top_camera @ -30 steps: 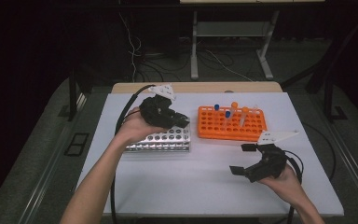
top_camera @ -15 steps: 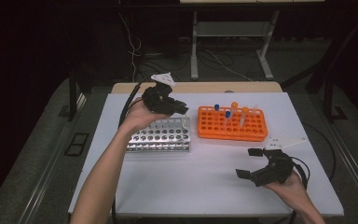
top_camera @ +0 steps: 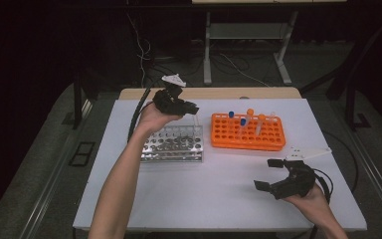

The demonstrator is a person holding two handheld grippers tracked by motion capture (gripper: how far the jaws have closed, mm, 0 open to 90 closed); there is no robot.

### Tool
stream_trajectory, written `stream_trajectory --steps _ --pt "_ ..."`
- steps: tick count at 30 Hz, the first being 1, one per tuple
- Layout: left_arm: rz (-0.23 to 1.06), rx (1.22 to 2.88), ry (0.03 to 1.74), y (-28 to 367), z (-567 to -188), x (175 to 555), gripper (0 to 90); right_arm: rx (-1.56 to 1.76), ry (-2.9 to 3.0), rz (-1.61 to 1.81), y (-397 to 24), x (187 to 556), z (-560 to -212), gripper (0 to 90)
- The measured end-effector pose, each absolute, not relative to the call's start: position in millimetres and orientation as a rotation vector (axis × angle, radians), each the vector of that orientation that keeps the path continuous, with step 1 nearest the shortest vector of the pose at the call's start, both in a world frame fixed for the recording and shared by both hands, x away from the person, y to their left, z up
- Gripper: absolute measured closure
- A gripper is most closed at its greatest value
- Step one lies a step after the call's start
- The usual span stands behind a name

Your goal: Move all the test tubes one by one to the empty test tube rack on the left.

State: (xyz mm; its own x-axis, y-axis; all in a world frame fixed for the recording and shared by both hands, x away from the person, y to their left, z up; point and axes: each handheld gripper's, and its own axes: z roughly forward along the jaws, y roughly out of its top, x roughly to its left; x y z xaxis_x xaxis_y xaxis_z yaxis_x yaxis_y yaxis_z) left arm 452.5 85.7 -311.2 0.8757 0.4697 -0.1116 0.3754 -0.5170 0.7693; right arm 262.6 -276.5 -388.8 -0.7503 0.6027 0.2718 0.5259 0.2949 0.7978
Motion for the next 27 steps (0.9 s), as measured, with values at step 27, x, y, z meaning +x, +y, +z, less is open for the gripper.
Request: stream_trajectory --steps 27 --pt "0.096 2.222 0.650 84.1 -323.4 449.8 57.2 1.112 2.404 1.472 -292.9 271.5 -377.7 0.2"
